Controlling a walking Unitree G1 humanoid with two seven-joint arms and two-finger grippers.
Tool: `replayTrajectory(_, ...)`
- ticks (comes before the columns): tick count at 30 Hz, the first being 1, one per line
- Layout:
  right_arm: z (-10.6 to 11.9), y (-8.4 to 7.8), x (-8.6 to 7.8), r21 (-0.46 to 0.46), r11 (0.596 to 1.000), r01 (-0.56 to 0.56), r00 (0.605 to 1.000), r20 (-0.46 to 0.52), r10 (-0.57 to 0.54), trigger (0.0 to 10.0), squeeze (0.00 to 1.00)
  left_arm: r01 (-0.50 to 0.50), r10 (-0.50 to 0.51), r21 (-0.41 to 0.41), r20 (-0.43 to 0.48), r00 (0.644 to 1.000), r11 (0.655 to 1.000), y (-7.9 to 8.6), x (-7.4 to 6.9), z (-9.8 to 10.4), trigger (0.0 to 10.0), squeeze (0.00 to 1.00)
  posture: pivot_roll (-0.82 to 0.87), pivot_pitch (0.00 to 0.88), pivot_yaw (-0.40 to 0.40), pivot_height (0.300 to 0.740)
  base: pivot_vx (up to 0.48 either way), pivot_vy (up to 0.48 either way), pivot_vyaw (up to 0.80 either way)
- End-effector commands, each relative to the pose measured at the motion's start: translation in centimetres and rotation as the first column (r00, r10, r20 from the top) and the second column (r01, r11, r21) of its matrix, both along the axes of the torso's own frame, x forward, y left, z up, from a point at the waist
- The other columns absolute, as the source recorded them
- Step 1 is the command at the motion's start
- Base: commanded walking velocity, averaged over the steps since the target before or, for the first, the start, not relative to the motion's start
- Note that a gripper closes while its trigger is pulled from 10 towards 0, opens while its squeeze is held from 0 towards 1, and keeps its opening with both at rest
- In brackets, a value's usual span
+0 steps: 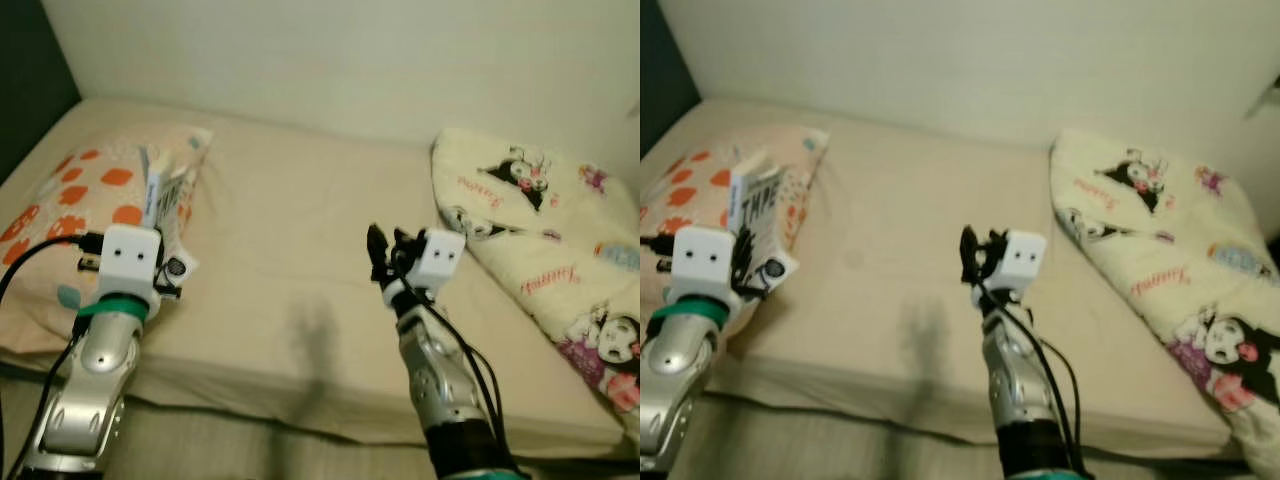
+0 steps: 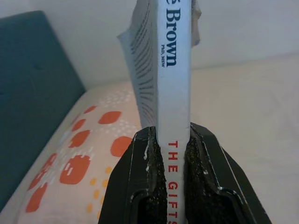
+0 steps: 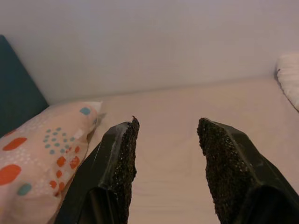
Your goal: Clean up the room
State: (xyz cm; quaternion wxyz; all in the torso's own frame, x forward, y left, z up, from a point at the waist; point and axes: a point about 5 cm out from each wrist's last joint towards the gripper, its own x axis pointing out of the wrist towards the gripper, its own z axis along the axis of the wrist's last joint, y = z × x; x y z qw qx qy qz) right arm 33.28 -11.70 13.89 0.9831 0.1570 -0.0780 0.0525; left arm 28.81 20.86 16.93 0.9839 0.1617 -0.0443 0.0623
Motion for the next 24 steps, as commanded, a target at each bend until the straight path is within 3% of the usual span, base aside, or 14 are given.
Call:
replayTrajectory(1, -0.45, -0.71, -0.18, 0.004, 1.000, 0.023, 1.000, -0.015, -0.023, 10.0, 0.00, 0.025, -0.025, 0.002, 0.019, 1.000, 1.000, -0.54, 0.03, 0.26, 10.0, 0.00, 0.15, 0.000, 0.007, 0.740, 0.000, -0.480, 0.00)
replayTrajectory(13, -0.41, -0.88, -0.30, -0.004, 1.000, 0.025, 1.000, -0.011, -0.025, 10.0, 0.00, 0.029, -0.029, -0.015, -0.013, 0.999, 0.999, -0.64, 0.35, -0.38, 10.0, 0.00, 0.14, 0.000, 0.009, 0.740, 0.000, 0.000, 0.00)
replayTrajectory(18, -0.46, -0.87, -0.36, -0.005, 1.000, 0.024, 1.000, -0.012, -0.024, 10.0, 0.00, 0.023, -0.022, 0.015, -0.033, 0.999, 1.000, -0.52, 0.41, -0.57, 10.0, 0.00, 0.14, 0.000, 0.010, 0.740, 0.000, 0.000, 0.00)
replayTrajectory(24, -0.46, -0.86, -0.35, -0.005, 1.000, 0.025, 1.000, -0.013, -0.025, 10.0, 0.00, -0.001, 0.002, 0.018, -0.034, 0.999, 1.000, -0.19, 0.49, -0.68, 10.0, 0.00, 0.14, 0.000, 0.012, 0.740, 0.000, -0.430, 0.00)
